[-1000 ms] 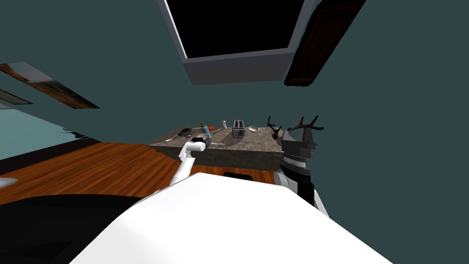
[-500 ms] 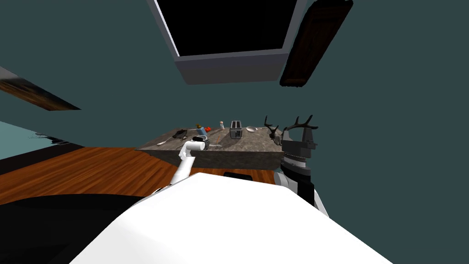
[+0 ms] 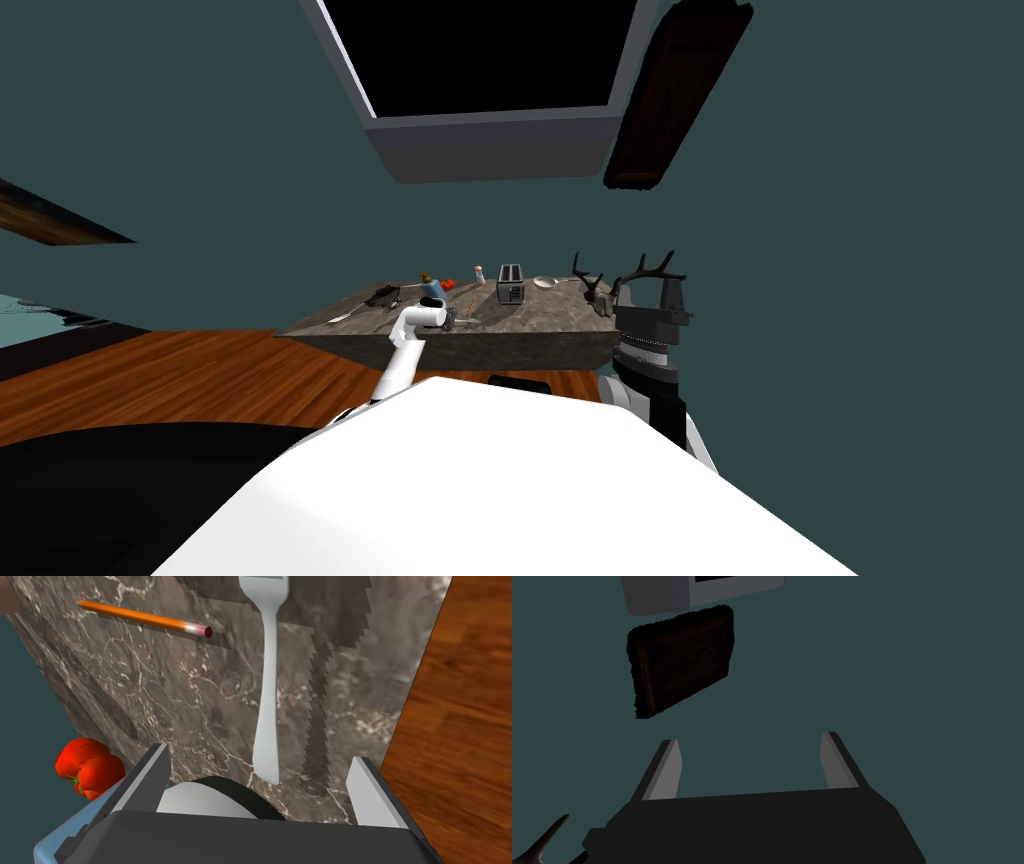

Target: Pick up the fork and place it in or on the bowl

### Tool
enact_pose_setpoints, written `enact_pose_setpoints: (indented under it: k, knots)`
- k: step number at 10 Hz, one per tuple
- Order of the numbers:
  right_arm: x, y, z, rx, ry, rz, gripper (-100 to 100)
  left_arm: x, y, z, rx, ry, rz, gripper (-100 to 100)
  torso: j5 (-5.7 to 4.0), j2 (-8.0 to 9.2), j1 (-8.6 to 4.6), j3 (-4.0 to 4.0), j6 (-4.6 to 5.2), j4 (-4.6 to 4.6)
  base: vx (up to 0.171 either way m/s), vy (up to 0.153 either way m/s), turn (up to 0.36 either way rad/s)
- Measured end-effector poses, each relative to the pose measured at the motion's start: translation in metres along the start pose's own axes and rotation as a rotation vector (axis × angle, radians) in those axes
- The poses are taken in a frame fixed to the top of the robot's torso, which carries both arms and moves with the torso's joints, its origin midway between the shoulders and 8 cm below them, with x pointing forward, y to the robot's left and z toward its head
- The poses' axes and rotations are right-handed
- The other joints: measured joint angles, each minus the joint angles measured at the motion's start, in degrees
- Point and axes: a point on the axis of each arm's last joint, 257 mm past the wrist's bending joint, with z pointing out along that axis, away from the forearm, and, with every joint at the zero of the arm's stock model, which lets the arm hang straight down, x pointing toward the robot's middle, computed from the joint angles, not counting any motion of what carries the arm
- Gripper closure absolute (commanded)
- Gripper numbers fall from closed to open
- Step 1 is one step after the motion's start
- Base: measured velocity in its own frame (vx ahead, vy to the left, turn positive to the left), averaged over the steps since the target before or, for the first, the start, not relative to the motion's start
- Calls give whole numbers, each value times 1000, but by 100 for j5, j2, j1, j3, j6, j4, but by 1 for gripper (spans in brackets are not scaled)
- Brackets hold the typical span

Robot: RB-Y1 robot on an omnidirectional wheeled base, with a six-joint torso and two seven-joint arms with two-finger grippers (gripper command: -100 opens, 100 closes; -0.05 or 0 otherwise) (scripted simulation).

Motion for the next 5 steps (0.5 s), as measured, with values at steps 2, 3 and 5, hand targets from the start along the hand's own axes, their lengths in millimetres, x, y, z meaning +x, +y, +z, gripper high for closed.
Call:
enact_pose_setpoints:
  k: [2, 3, 5]
  knots:
    - [0, 0, 0, 0, 0, 0, 0, -3, 8, 1, -43, -1, -7, -100, 1, 1, 3, 1, -1, 0, 32, -12, -41]
    - [0, 0, 0, 0, 0, 0, 0, -5, 12, 0, -65, -1, -11, -100, 0, -1, 1, 0, 0, 0, 41, -27, -116]
    - [0, 0, 0, 0, 0, 0, 0, -7, 22, 1, -110, -1, -18, -100, 0, 1, 0, 0, -1, 0, 28, -12, -43]
